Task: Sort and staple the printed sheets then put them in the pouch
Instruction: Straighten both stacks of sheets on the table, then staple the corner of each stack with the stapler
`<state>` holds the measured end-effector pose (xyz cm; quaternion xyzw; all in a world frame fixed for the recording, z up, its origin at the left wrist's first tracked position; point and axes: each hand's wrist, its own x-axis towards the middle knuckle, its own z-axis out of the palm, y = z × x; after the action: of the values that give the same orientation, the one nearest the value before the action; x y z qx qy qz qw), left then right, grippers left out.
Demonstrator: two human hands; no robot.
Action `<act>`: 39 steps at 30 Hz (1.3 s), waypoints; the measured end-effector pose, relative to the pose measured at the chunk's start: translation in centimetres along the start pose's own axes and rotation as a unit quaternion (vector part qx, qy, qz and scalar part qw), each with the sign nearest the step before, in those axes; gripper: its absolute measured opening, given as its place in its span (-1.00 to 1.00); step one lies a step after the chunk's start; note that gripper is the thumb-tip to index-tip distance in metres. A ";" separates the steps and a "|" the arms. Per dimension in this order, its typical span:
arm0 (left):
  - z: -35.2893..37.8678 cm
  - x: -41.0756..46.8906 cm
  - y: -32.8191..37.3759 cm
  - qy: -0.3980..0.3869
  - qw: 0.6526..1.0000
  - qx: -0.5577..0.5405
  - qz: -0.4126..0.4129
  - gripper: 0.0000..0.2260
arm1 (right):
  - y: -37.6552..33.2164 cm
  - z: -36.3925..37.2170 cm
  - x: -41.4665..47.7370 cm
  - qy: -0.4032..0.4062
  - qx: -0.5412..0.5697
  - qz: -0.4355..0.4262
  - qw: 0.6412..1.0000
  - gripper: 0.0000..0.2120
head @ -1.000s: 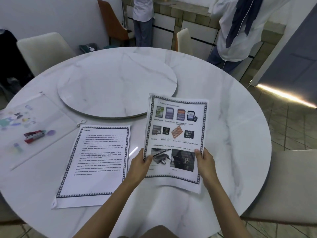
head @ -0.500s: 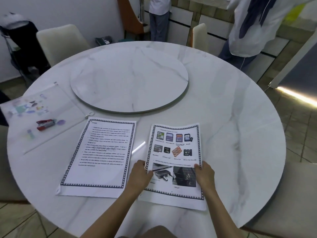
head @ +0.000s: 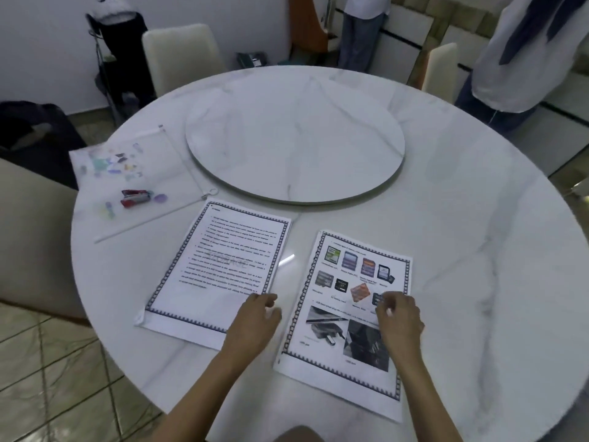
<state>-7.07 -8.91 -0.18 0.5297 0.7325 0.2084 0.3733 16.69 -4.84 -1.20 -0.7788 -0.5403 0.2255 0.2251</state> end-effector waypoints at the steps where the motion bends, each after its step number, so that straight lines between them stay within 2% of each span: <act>1: -0.7 0.3 -0.5 0.005 1.000 -0.004 0.012 -0.67 | -1.0 0.7 0.4 -0.012 0.006 -0.027 1.000 -0.82; 7: -6.9 2.6 -4.9 0.038 0.996 0.028 0.082 -0.67 | -8.6 5.2 1.1 -0.100 0.020 -0.139 0.985 -0.75; 19: -20.0 7.7 -15.4 0.086 0.983 0.145 0.068 -0.66 | -24.8 18.3 1.2 -0.187 -0.040 -0.294 0.936 -0.69; 24: -22.9 8.8 -17.7 0.070 0.984 0.151 0.069 -0.65 | -31.2 22.6 1.6 -0.206 -0.059 -0.332 0.919 -0.68; 31: -26.0 10.5 -19.6 0.092 0.984 0.146 0.053 -0.65 | -39.0 28.4 2.8 -0.213 -0.087 -0.396 0.889 -0.68; 35: -26.8 10.8 -20.9 0.109 0.979 0.155 0.080 -0.68 | -41.4 31.3 2.9 -0.196 -0.104 -0.405 0.887 -0.66; 39: -27.6 10.8 -21.8 0.110 0.978 0.159 0.084 -0.62 | -42.2 32.7 3.0 -0.221 -0.128 -0.406 0.878 -0.65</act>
<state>-43.50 -4.05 -1.42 0.6159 0.7457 0.1773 0.1824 -33.03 14.71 -2.51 -0.4430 -0.8688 0.2098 0.0701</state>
